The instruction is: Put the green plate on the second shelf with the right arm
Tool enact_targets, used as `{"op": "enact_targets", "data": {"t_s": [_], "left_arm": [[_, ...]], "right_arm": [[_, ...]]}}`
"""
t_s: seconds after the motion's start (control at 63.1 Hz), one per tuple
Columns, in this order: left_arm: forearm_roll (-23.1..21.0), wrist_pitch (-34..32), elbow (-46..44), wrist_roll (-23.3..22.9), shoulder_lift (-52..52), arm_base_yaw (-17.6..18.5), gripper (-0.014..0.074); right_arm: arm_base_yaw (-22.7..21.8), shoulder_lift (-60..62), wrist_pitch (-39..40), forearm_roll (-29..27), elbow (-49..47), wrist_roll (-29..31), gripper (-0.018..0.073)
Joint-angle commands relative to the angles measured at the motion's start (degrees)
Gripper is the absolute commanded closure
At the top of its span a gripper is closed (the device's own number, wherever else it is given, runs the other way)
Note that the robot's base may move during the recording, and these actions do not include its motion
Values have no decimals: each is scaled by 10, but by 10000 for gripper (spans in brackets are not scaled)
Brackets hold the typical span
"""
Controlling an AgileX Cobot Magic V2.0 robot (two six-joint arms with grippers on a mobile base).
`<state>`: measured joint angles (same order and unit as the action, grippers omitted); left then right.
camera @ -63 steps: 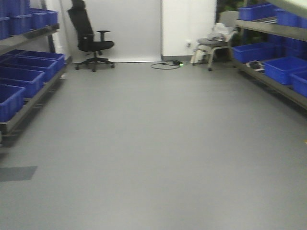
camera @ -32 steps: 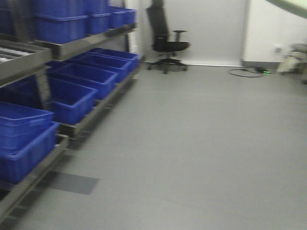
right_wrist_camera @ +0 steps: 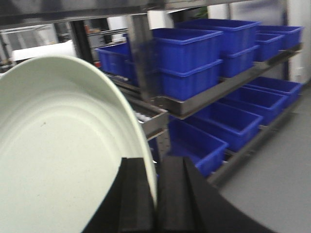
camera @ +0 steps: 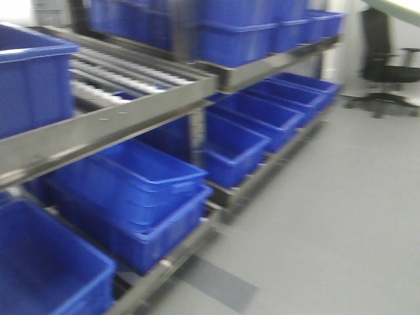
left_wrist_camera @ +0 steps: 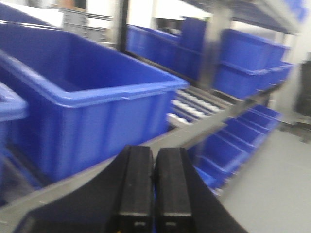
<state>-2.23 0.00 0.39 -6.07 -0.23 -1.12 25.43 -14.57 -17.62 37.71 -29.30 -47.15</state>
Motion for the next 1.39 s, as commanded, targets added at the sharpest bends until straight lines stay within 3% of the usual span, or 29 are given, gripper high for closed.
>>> {"op": "enact_targets", "data": {"t_s": [0.0, 1.379], "left_arm": [[-3, -45, 23, -2, -9, 0, 466], [-3, -45, 23, -2, -9, 0, 466]], "right_arm": [[-2, -8, 52, 14, -17, -4, 503], [-2, -8, 52, 14, -17, -4, 503]]}}
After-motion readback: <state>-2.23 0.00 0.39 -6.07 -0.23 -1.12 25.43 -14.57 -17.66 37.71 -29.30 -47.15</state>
